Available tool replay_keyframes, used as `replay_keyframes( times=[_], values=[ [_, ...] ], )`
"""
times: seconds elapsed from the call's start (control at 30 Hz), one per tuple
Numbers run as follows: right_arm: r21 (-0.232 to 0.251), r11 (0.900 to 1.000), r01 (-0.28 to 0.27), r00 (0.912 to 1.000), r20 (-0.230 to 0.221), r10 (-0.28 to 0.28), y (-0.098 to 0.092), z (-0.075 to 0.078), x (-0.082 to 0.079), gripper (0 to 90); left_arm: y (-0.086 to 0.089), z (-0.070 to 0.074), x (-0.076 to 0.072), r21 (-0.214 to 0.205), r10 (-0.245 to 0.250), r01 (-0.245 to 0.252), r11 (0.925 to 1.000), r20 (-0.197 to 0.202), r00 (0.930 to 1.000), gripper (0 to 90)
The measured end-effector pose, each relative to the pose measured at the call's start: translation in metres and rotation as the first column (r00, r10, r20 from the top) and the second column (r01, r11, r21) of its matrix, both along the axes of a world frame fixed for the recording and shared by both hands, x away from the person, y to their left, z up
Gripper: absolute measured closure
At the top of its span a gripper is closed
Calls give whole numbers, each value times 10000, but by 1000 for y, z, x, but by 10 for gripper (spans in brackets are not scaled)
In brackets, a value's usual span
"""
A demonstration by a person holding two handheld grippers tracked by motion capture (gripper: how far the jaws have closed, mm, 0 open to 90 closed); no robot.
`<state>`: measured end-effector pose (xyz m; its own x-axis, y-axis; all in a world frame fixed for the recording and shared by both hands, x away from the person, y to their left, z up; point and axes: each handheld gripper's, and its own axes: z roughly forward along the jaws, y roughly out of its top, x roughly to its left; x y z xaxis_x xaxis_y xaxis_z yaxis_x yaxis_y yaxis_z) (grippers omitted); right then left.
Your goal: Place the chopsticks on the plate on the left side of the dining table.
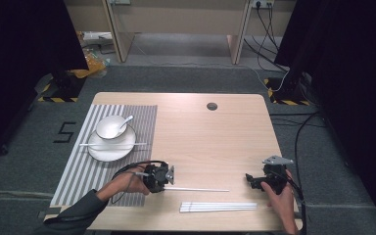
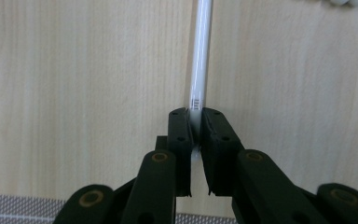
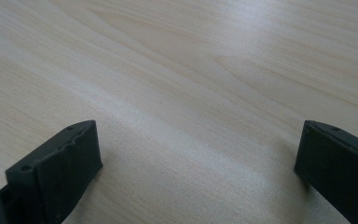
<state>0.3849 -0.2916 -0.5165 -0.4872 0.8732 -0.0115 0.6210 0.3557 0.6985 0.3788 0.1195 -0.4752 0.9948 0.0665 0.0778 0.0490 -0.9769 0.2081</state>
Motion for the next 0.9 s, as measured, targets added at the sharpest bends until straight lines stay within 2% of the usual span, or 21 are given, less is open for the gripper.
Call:
replay_keyframes(
  times=[0.27,0.57,0.67,0.73,0.9],
  values=[
    [1,10000,2,10000,-1,-2,0,0,0,3,15,3,5,208,281,-284,9994,180,9994,817],
    [-1,10000,-1,10000,0,1,0,0,0,2,27,7,7,156,646,-649,9978,232,9976,791],
    [3,10000,4,10000,0,-4,0,0,0,3,24,8,6,-60,643,-642,9979,269,9976,764],
    [0,10000,0,10000,0,0,0,0,0,3,19,10,5,-60,514,-512,9987,314,9982,759],
    [4,10000,12,10000,-6,-12,0,0,0,3,-1,10,4,-203,175,-169,9997,335,9993,746]
  ],
)
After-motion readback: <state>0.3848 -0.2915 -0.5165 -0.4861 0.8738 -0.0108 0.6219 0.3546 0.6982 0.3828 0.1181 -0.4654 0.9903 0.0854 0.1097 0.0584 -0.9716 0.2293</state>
